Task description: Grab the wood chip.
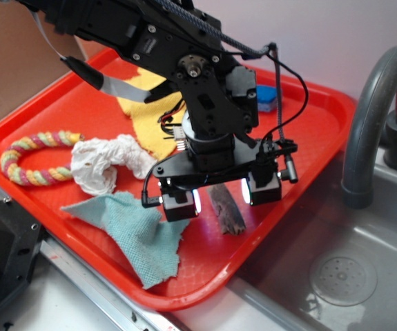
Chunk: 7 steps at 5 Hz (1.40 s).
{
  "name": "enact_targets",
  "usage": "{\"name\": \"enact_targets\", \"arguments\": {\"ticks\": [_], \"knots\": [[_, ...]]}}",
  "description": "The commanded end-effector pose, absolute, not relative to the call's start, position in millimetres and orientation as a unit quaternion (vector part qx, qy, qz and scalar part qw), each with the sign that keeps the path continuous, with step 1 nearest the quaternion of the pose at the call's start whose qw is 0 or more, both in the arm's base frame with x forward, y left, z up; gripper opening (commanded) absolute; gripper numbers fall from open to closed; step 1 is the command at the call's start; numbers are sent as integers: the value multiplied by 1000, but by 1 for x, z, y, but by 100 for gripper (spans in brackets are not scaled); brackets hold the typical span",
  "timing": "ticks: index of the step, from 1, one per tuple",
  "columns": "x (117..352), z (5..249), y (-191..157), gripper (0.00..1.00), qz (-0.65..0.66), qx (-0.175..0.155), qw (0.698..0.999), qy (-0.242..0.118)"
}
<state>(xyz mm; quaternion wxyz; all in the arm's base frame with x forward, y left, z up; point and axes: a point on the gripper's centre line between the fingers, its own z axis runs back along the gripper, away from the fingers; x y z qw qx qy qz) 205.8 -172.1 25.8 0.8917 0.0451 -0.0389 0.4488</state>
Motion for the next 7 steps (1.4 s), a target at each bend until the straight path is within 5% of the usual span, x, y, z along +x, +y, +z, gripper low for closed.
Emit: {"name": "enact_targets", "arguments": {"ticks": [1,2,4,6,7], "knots": [[207,15,-176,16,449,49,889,-73],[202,17,-174,0,459,44,883,-90],[200,20,-169,0,456,40,885,-86],[230,116,-119,0,346,-60,934,-66],[233,166,-91,0,273,-84,956,-74]]}}
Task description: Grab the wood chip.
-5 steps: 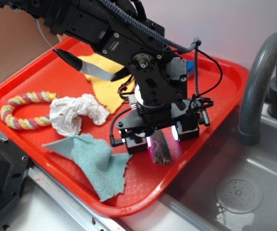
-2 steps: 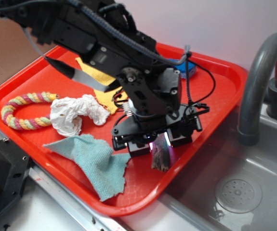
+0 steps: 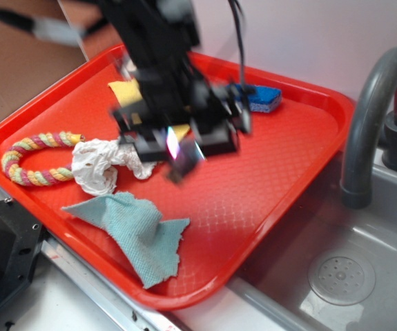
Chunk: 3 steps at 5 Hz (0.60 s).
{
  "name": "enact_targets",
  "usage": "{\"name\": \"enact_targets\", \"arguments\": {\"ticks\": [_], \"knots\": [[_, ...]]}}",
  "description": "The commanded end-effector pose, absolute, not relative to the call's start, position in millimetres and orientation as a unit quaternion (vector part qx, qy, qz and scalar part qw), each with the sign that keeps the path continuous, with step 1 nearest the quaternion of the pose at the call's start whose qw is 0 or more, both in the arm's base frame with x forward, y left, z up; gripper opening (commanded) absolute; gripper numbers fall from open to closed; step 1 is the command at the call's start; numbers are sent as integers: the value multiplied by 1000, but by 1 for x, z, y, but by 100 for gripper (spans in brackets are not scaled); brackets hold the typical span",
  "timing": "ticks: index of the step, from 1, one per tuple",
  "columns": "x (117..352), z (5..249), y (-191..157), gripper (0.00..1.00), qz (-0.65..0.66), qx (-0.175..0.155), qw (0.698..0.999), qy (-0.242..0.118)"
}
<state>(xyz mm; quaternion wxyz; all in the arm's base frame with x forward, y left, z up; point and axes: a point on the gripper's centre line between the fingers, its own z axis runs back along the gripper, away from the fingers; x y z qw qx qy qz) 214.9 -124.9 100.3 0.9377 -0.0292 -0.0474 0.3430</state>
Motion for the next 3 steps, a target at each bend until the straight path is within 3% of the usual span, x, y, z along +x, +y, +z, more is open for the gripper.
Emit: {"name": "enact_targets", "arguments": {"ticks": [1,2,3], "knots": [[230,214,-71,0,157,-90,982,-53],[208,239,-44,0,211,-126,962,-114],[213,224,-41,0,251,-95,958,-96]]}}
